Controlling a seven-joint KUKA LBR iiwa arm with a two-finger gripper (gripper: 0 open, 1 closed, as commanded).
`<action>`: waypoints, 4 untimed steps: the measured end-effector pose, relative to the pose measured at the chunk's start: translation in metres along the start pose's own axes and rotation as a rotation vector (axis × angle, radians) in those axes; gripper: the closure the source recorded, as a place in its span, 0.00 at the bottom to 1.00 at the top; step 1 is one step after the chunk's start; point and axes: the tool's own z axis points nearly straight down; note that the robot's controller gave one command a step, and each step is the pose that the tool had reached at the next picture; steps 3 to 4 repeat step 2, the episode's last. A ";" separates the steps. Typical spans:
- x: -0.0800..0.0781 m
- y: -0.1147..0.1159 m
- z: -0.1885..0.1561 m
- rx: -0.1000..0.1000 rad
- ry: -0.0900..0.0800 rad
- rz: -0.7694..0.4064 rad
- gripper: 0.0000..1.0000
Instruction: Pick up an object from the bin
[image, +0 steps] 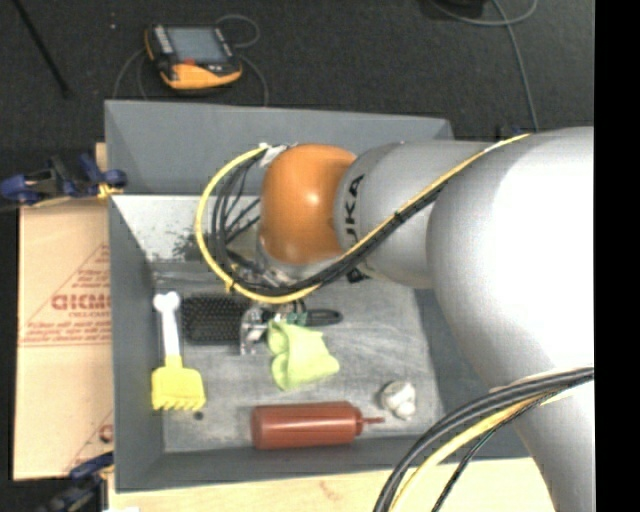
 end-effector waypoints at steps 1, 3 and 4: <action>0.000 0.000 0.000 0.000 0.000 0.000 1.00; -0.028 0.014 -0.128 0.009 0.018 0.136 1.00; -0.028 0.014 -0.128 0.009 0.018 0.136 1.00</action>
Offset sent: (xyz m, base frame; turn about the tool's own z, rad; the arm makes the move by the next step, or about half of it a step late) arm 0.0235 0.0148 0.1277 0.1376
